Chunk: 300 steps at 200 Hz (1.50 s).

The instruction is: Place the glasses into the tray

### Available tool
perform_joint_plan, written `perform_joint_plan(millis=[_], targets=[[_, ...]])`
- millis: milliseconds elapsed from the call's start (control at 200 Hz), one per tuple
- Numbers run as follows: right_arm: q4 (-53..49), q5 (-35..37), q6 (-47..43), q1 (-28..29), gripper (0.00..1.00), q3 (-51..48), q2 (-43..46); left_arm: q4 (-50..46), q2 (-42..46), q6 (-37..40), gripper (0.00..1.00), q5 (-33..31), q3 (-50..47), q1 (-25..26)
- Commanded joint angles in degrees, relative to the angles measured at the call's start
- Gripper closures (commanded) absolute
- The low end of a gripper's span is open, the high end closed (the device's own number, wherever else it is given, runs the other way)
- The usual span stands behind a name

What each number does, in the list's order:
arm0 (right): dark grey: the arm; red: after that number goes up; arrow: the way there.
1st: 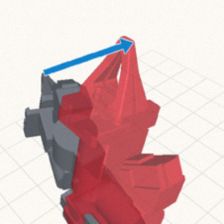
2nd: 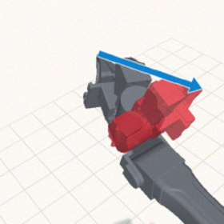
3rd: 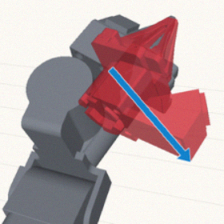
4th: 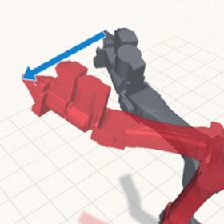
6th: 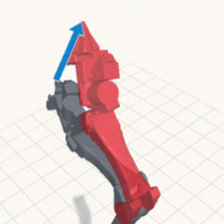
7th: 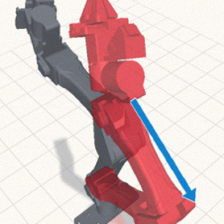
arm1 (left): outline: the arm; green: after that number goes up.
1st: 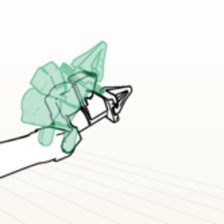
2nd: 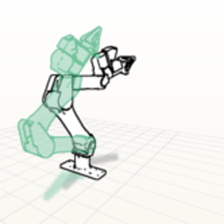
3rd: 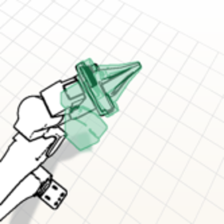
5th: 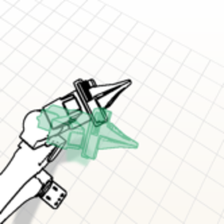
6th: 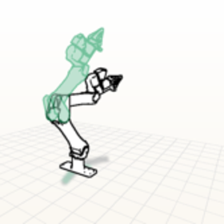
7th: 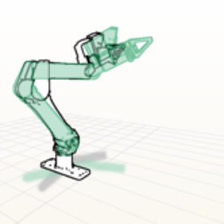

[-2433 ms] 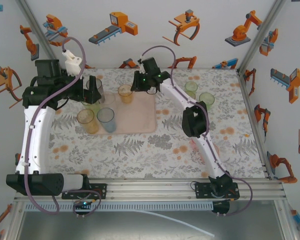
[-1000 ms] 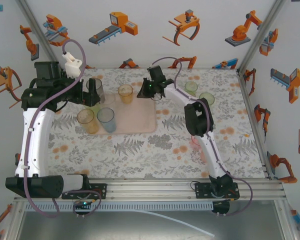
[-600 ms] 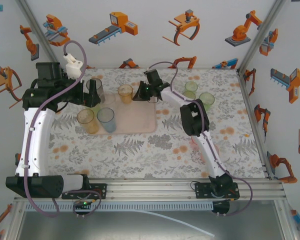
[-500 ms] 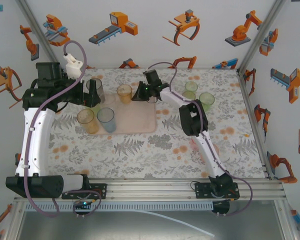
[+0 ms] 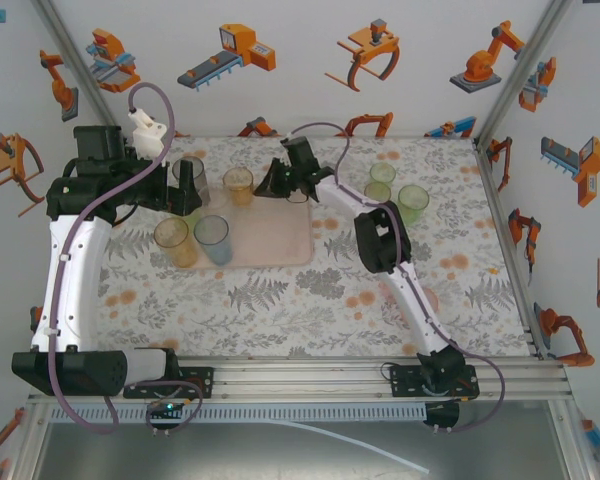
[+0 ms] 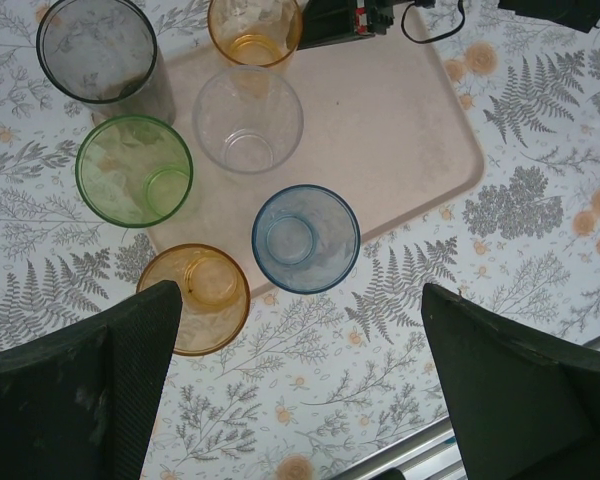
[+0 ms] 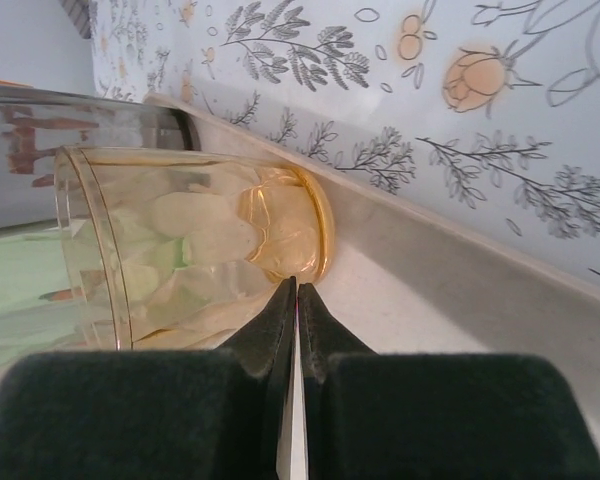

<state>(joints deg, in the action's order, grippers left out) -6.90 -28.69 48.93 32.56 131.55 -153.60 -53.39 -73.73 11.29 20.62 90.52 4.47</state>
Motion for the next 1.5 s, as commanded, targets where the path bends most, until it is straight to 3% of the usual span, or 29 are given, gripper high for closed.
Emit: perform_joint_plan(millis=[0, 471, 911, 1197, 1497], targets=[[3.12, -1.43, 2.12, 0.85, 0.91, 2.48, -2.28, 0.96, 0.33, -0.03, 0.03, 1.09, -0.34, 0.19], [8.98, -2.69, 7.55, 1.08, 0.91, 5.14, -5.08, 1.38, 0.54, -0.34, 0.03, 1.34, -0.7, 0.19], [6.19, -1.66, 6.76, 1.28, 0.88, 7.55, -5.49, 1.45, 0.78, -0.38, 0.03, 1.05, -0.61, 0.19], [0.03, 3.72, 0.59, -0.33, 0.79, 0.61, 3.11, 1.71, 1.41, 0.09, 0.03, -0.36, -1.06, 0.17], [-15.88, 11.12, -11.39, -0.83, 0.68, -3.24, 16.93, 2.66, 3.31, 2.18, 0.03, -3.89, -3.86, 0.36]])
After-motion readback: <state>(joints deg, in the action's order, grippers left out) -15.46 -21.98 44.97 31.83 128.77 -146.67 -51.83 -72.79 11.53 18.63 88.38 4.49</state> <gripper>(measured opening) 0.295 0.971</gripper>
